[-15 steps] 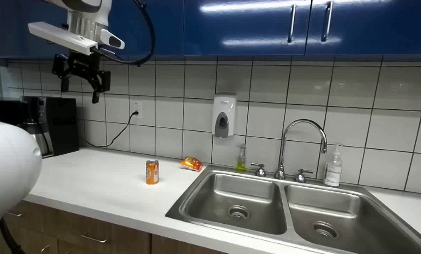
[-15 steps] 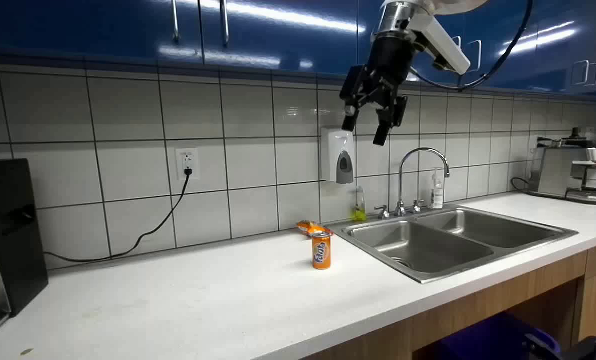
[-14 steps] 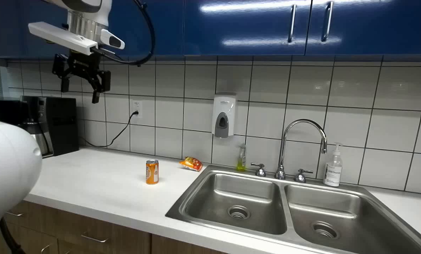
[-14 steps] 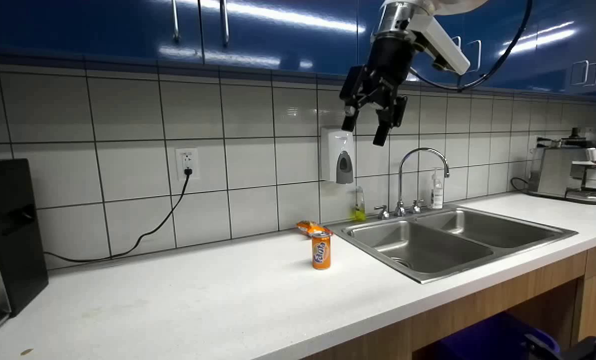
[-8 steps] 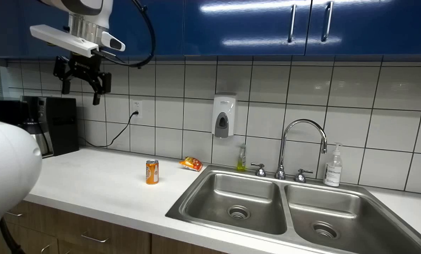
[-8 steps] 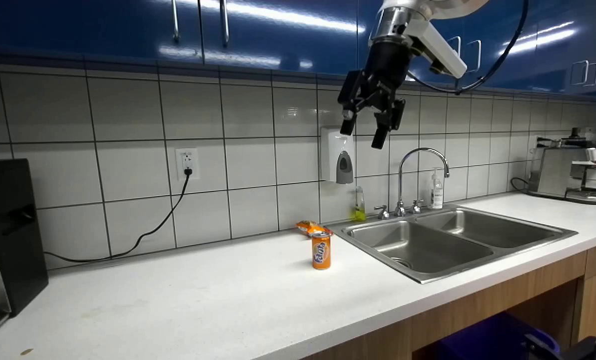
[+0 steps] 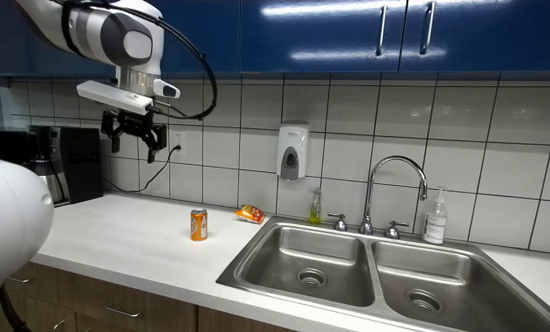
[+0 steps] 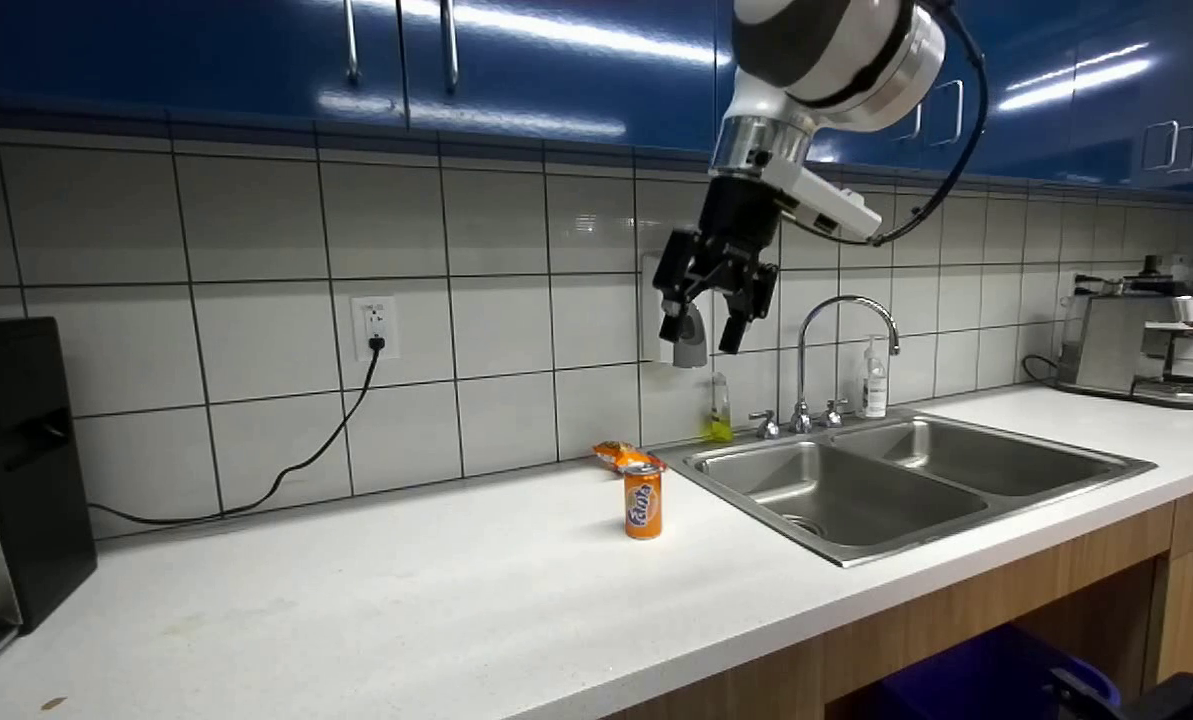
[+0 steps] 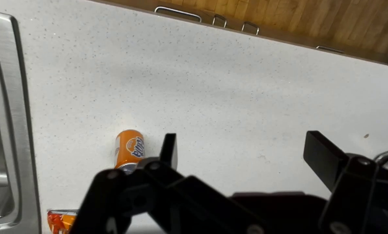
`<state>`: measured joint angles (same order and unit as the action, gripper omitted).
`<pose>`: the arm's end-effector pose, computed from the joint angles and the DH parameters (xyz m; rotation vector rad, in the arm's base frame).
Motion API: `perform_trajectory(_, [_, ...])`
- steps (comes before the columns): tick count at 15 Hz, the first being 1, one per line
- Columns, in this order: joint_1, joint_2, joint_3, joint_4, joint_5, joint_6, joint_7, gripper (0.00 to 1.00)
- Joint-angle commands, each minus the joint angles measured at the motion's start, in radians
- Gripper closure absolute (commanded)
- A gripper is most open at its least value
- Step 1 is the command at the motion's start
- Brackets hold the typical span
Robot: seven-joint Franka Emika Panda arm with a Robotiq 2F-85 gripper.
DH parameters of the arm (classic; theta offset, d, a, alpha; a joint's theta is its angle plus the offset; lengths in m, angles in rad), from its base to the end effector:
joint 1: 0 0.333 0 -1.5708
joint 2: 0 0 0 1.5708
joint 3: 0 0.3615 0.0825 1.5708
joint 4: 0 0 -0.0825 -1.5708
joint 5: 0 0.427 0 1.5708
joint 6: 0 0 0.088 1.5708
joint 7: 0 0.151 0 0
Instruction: Put the can in the left sink
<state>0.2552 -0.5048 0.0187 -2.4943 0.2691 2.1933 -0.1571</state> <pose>0.4173 0.1371 0.4631 -2.8615 -0.4244 -0.2765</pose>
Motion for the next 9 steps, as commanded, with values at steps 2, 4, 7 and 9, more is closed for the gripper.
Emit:
perform_trajectory(2, [-0.043,0.150,0.020,0.026,-0.071,0.131,-0.037,0.00])
perform_trajectory(4, [-0.049,0.214,0.024,0.035,-0.100,0.192,-0.032,0.00])
perform_trajectory(7, [-0.054,0.302,0.027,0.057,-0.134,0.271,-0.021,0.00])
perform_trajectory(9, [-0.055,0.361,0.028,0.078,-0.139,0.312,-0.014,0.00])
